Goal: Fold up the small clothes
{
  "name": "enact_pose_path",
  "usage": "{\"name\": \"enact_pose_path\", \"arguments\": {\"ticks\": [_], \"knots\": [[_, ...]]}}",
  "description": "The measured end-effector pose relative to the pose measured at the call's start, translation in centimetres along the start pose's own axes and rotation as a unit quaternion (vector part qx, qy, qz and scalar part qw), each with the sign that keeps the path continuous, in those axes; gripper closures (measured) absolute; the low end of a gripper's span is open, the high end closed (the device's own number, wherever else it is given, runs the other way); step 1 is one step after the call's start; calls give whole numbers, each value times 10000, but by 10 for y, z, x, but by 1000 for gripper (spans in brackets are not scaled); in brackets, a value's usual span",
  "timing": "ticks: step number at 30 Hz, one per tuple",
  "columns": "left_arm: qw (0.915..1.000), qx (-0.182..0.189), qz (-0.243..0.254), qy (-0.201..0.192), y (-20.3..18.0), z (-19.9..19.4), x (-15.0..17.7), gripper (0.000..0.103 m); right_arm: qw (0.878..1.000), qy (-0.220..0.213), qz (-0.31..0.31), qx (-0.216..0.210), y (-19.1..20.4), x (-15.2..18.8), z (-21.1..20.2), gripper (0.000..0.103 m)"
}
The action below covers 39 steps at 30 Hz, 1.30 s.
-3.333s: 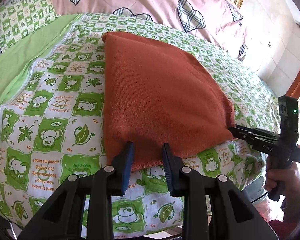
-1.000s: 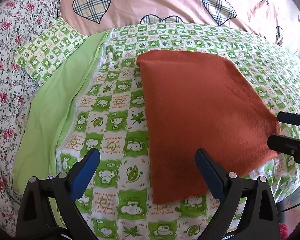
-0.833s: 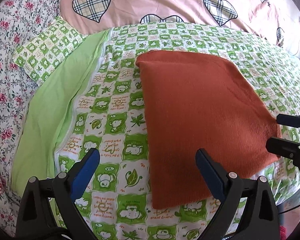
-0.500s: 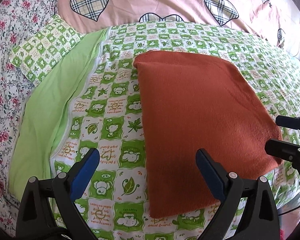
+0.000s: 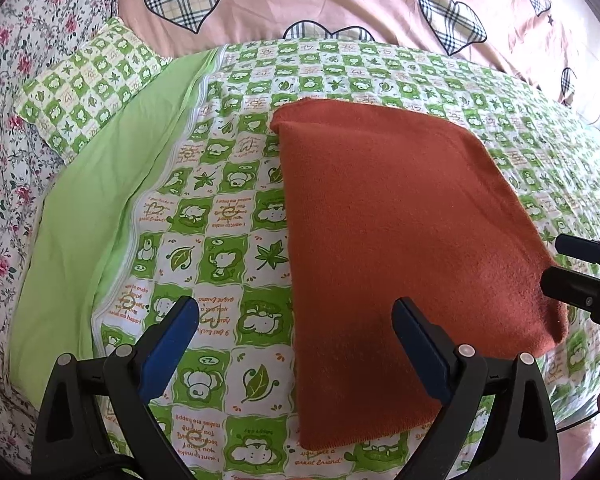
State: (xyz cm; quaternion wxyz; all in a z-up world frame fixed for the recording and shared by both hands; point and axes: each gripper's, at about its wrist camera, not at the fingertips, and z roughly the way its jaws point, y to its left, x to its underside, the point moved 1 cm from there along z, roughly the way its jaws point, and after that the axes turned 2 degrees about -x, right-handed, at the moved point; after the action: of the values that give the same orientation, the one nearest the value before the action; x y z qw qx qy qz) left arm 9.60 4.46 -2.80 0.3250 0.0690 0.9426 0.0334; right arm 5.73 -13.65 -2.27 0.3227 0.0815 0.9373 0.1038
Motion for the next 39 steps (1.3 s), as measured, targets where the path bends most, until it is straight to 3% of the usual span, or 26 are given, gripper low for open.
{"name": "enact_pose_path", "arguments": {"ticks": [39], "knots": [[9997, 137, 108, -168, -7, -6, -3, 5, 9998, 84, -105, -140, 9, -1, 8, 5]]}}
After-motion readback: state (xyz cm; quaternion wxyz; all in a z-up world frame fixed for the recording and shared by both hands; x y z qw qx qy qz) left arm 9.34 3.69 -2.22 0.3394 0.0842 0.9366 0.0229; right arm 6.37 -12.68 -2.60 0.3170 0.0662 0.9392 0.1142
